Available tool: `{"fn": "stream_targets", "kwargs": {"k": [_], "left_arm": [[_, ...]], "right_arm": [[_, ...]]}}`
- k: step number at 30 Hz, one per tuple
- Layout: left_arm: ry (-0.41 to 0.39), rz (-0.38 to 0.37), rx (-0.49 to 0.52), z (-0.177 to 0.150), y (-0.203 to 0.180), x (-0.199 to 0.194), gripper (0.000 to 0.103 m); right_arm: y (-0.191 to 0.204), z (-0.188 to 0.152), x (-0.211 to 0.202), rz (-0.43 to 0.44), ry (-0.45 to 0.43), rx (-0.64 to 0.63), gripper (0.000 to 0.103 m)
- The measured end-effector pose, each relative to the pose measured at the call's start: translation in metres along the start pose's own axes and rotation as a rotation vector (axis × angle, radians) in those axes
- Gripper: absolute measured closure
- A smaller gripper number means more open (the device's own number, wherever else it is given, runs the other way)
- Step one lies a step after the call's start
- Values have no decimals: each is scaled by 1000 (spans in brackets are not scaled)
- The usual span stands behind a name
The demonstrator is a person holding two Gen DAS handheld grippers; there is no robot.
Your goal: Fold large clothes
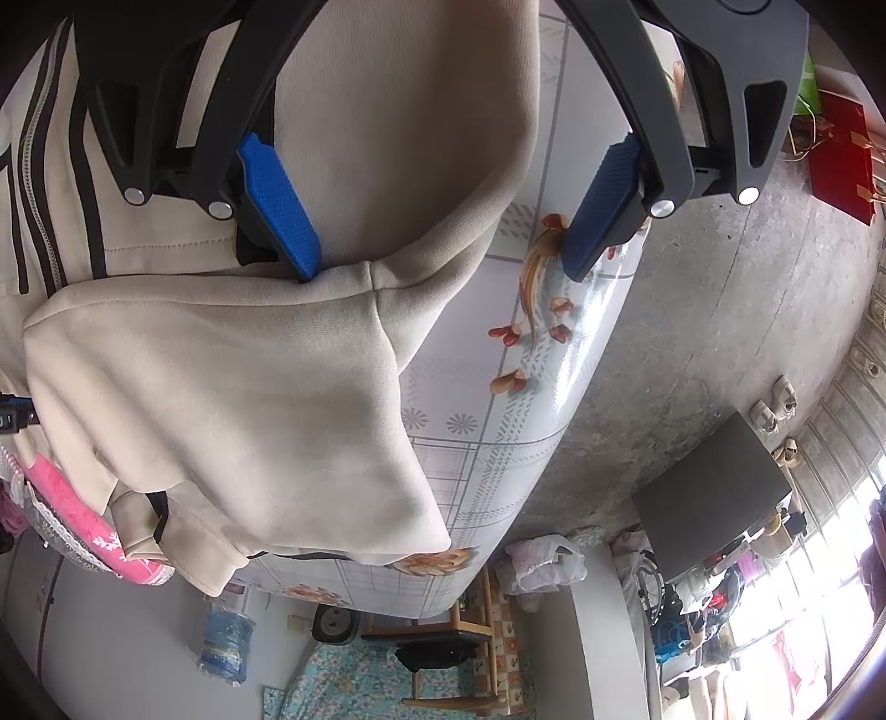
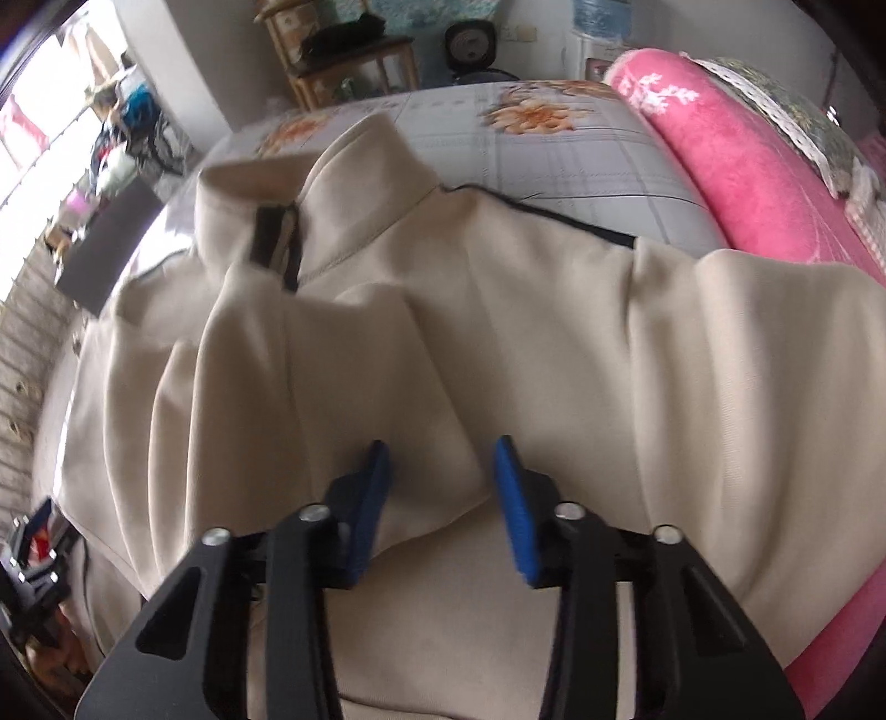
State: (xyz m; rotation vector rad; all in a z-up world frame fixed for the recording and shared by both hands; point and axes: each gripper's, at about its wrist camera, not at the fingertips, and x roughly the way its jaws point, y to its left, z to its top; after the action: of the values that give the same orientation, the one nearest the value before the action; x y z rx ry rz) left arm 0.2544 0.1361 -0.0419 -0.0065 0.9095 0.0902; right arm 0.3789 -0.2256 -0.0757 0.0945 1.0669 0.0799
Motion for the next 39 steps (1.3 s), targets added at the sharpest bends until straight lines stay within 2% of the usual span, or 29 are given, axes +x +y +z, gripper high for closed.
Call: {"fn": "stream_targets", "kwargs": {"k": [2,3,4,12,14,16,20,23,25,29,35,37,39], "left_arm": [[-1,1,0,0,0,0,18],[-2,2,1,0,0,0,18],[-3,4,2,0,0,0,18],[-7,13,8,-1,-2,-1,18],[-9,18,10,-1,-4,-1,18],[-9,18,9,-1,-3,-1,18],[-2,6,-3,-2,-2,-1,18],[-2,-3,-9,-2,0,0,18],[-9,-11,-14,-2,1,-1,19],[-78,-32,-11,-4,4,-21,22],[-61,51,161,0,-12,-23,33],[-16,101,239,2,-21,-10,42],[-20,107,264,3,-23,-7,47]], "right_arm": [[5,-2,-2,-42,-11,-41,83],[6,-3,-3,-55,-20,-59,92],[6,-2,-4,-62,-25,-65,95],[-11,-23,-67,-3,-163,-5,97],[-20,-31,-79,-15,-188,23,97],[-36,-45,-81,-32,-176,80,97],[-63,-58,-68,-7,-94,170,95],[-69,-57,-69,-5,-108,181,88],[-69,-53,-70,16,-125,174,73],[-67,-41,-56,30,-98,133,69],[-66,-25,-22,40,-34,117,69],[-64,-21,-15,35,-32,108,69],[-62,-19,-11,24,-36,93,71]]}}
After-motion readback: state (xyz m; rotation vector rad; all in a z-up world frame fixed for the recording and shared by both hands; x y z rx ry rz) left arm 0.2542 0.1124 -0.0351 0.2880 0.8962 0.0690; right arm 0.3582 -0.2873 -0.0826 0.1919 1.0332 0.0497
